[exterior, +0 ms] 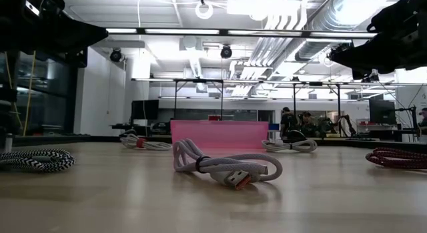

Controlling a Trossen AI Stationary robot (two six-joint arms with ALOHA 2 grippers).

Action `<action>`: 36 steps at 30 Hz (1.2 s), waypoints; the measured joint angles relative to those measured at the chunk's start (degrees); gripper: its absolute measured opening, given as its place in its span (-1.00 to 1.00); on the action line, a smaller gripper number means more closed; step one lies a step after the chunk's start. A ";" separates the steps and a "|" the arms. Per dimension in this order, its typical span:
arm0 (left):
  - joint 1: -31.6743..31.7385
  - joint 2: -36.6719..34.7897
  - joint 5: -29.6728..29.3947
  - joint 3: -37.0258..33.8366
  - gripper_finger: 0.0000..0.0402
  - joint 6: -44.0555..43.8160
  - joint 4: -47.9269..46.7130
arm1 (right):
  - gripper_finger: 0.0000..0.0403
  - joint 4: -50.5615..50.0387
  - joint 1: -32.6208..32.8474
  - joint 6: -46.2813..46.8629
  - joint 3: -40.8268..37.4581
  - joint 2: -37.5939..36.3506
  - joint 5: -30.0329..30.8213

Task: Pick and place USB-C Cables
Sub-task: Put the right white charger cable into the pink bin

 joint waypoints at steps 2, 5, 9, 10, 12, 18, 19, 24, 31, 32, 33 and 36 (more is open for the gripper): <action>-0.01 -0.02 0.02 0.01 -1.00 0.00 0.00 | -1.00 0.00 0.00 0.04 0.00 0.00 0.01; 0.01 0.00 -0.12 0.00 -1.00 0.01 0.66 | -1.00 0.02 0.00 2.60 0.00 0.00 0.02; 0.01 -0.02 -0.50 0.00 -1.00 0.02 1.06 | -1.00 0.02 -0.02 5.70 -0.02 0.00 0.02; 0.01 -0.01 -0.50 0.00 -1.00 0.02 1.01 | -1.00 0.02 0.00 5.62 -0.01 0.00 0.02; 0.01 0.00 -0.50 0.01 -1.00 0.02 0.81 | -1.00 0.02 -0.02 5.24 0.00 0.00 0.02; 0.01 -0.01 -0.48 0.00 -1.00 0.02 0.18 | -1.00 0.02 -0.01 12.73 -0.01 0.00 0.00; 0.01 0.00 -0.48 0.00 -1.00 0.02 0.07 | -1.00 0.02 -0.02 14.32 -0.01 0.00 0.01; 0.01 -0.02 -0.48 0.00 -1.00 0.02 -0.03 | -1.00 0.03 0.00 15.81 -0.02 0.00 0.02; 0.01 -0.01 -0.49 0.01 -1.00 0.03 -0.04 | -0.95 1.69 -0.02 12.12 0.45 0.02 4.46; 0.01 -0.02 -0.48 -0.01 -1.00 0.02 -0.04 | -0.91 1.72 -0.02 11.54 0.95 0.04 5.03; 0.01 0.00 -0.50 -0.01 -1.00 0.02 -0.02 | -0.87 1.98 -0.02 11.01 1.58 0.04 5.34; 0.01 -0.02 -0.50 0.00 -1.00 0.02 -0.04 | -0.67 2.52 -0.02 8.85 3.36 0.02 6.92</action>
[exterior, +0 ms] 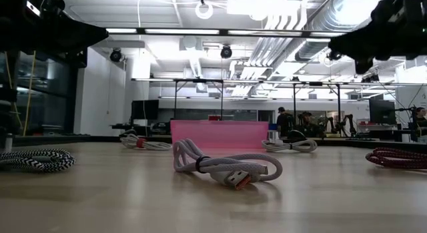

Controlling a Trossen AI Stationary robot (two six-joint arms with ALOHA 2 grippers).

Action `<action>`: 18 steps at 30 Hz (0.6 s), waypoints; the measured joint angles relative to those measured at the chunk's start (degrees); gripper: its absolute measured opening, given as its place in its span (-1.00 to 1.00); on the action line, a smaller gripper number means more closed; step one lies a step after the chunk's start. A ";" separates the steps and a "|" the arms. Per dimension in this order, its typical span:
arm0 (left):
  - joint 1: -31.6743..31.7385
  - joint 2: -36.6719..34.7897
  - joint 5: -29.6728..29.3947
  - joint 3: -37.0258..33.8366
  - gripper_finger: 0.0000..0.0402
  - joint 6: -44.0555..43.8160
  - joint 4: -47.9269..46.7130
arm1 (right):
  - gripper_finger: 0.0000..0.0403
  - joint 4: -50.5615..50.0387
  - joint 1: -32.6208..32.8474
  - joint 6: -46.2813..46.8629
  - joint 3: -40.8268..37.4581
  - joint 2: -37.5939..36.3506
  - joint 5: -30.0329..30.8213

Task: Pick and place USB-C Cables
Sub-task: Put the right white charger cable into the pink bin

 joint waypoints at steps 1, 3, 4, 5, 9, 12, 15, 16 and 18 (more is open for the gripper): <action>0.00 0.01 0.00 0.00 -1.00 0.01 0.02 | -0.60 -0.17 0.00 -1.03 0.54 0.01 0.82; 0.00 0.00 0.00 -0.01 -1.00 0.00 0.00 | -0.47 -0.38 0.00 -3.25 2.27 0.07 2.79; 0.00 0.02 0.00 -0.01 -1.00 0.02 0.02 | -0.41 -0.26 -0.02 -4.44 3.36 0.07 3.35; 0.00 0.01 0.01 0.01 -1.00 0.00 0.02 | -0.35 -0.18 -0.02 -5.39 4.56 0.18 3.97; 0.00 0.01 0.00 -0.01 -1.00 0.02 0.02 | -0.19 -0.21 -0.02 -10.68 11.12 2.79 5.86; 0.00 0.00 0.00 0.01 -1.00 0.02 0.02 | -0.12 -2.44 -0.02 -14.74 17.37 7.20 7.76; 0.00 0.02 0.00 -0.01 -1.00 0.10 0.02 | -0.10 -7.31 -0.02 -18.16 24.22 13.86 10.10; 0.00 0.02 0.02 0.01 -1.00 0.45 0.00 | -0.10 -9.66 -0.04 -19.20 26.53 16.38 11.51; 0.00 0.01 0.01 0.00 -1.00 1.06 0.02 | -0.10 -15.45 -0.54 -20.40 31.19 21.82 14.57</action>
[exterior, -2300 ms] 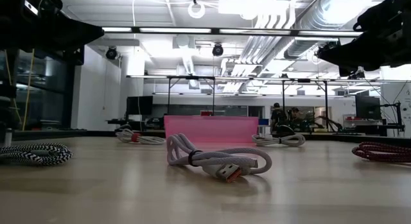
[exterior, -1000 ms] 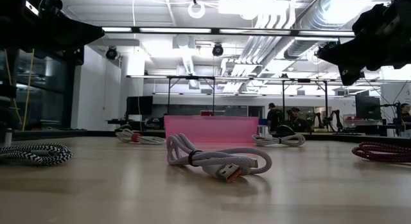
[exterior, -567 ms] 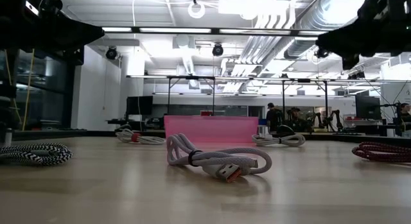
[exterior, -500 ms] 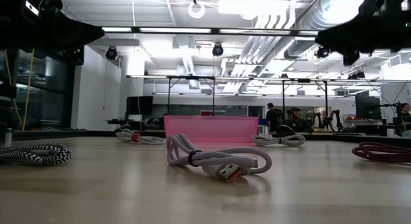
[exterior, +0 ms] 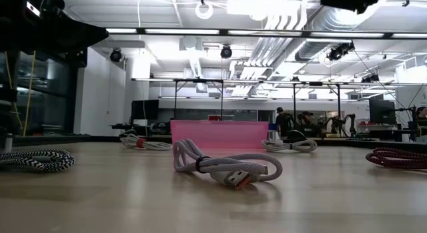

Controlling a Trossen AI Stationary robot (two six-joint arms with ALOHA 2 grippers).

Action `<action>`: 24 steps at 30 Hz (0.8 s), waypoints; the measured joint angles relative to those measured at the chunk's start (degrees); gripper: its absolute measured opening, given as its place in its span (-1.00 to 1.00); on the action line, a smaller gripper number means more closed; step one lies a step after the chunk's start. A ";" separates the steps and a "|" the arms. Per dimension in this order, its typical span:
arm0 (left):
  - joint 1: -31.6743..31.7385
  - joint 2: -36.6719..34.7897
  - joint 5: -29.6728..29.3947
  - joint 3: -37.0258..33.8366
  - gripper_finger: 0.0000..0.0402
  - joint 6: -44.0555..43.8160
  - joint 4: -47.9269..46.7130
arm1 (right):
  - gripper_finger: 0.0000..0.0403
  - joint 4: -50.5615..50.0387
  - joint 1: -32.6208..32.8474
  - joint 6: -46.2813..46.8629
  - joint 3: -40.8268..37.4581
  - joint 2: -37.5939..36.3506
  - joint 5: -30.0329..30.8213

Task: Pick and place USB-C Cables
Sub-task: Put the right white charger cable into the pink bin

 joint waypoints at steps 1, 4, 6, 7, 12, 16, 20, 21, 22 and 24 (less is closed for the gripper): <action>-0.01 0.00 -0.02 0.01 -1.00 0.40 0.00 | -0.10 -3.52 -0.50 0.00 2.30 2.70 1.37; -0.02 -0.01 -0.02 -0.01 -1.00 0.93 0.00 | -0.10 -12.30 -2.68 1.01 8.10 10.21 2.32; 0.00 0.00 -0.02 0.01 -1.00 0.93 -0.01 | -0.10 -16.42 -4.54 1.85 10.87 14.66 -0.11; 0.00 0.00 -0.02 -0.01 -1.00 0.93 -0.02 | -0.10 -17.92 -5.62 2.38 12.12 16.80 -1.88; -0.01 -0.02 -0.02 0.01 -1.00 0.91 -0.02 | -0.10 -23.61 -11.53 4.41 16.13 26.22 -10.90; -0.01 -0.01 -0.02 0.01 -1.00 0.93 -0.05 | -0.10 -26.07 -15.21 4.93 16.72 32.50 -15.07; 0.00 0.01 -0.02 0.01 -1.00 0.93 -0.06 | -0.10 -26.38 -17.69 3.65 16.72 38.14 -20.59; 0.00 0.00 -0.02 0.01 -1.00 0.93 -0.06 | -0.10 -26.37 -18.08 3.58 16.70 39.34 -21.57; -0.02 -0.02 -0.02 -0.01 -1.00 0.93 -0.05 | -0.10 -26.35 -18.42 3.44 16.70 40.54 -22.22; -0.02 -0.01 -0.02 0.01 -1.00 0.92 -0.06 | -0.10 -26.37 -18.99 2.56 16.70 42.80 -22.98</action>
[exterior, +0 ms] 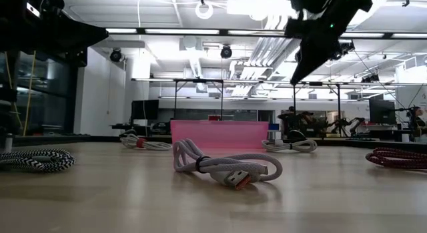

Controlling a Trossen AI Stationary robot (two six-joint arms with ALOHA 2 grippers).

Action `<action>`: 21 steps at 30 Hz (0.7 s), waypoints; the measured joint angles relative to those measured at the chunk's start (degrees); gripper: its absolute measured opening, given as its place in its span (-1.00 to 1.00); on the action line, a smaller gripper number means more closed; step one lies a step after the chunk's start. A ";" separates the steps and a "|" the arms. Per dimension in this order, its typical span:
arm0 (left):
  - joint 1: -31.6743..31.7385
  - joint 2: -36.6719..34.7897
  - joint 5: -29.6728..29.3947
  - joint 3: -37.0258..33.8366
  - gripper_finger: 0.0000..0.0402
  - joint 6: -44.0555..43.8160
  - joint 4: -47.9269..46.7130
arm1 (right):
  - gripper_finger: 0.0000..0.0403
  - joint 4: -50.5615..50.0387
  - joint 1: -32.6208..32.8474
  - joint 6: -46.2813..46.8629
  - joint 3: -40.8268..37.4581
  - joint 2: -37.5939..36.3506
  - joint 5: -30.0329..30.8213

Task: Pick and place USB-C Cables
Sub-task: Put the right white charger cable into the pink bin

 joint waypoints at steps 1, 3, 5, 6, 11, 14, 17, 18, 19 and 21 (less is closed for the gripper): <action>0.02 0.01 0.00 0.00 -1.00 -0.01 0.00 | -0.10 0.07 -0.14 -0.22 0.00 1.06 -0.20; 0.00 0.02 0.00 0.00 -1.00 -0.02 0.00 | -0.10 0.81 -0.34 -0.61 0.00 3.11 -0.63; 0.01 0.02 0.00 -0.01 -1.00 -0.01 0.00 | -0.10 1.20 -0.40 -1.23 0.00 4.99 -1.33; 0.02 0.00 0.00 -0.02 -1.00 -0.02 0.00 | -0.10 1.49 -0.38 -1.51 0.00 5.90 -1.77; 0.00 0.01 0.00 0.00 -1.00 -0.02 0.00 | -0.10 2.55 -0.38 -1.64 0.00 9.92 -3.36; 0.00 0.02 0.00 -0.02 -1.00 -0.02 0.00 | -0.10 2.66 -0.38 -1.19 -0.02 12.55 -3.36; 0.01 0.00 0.00 0.00 -1.00 -0.02 0.00 | -0.10 3.23 -0.36 -1.08 -0.04 15.16 -3.37; 0.00 0.02 0.00 -0.02 -1.00 -0.02 0.00 | -0.10 3.63 -0.36 -1.05 -0.04 16.04 -3.38; 0.00 0.00 0.00 -0.01 -1.00 -0.02 0.00 | -0.10 3.92 -0.36 -1.05 -0.04 16.91 -3.37; 0.00 0.01 0.00 -0.01 -1.00 -0.02 0.00 | -0.10 4.84 -0.36 -1.05 -0.04 18.30 -3.38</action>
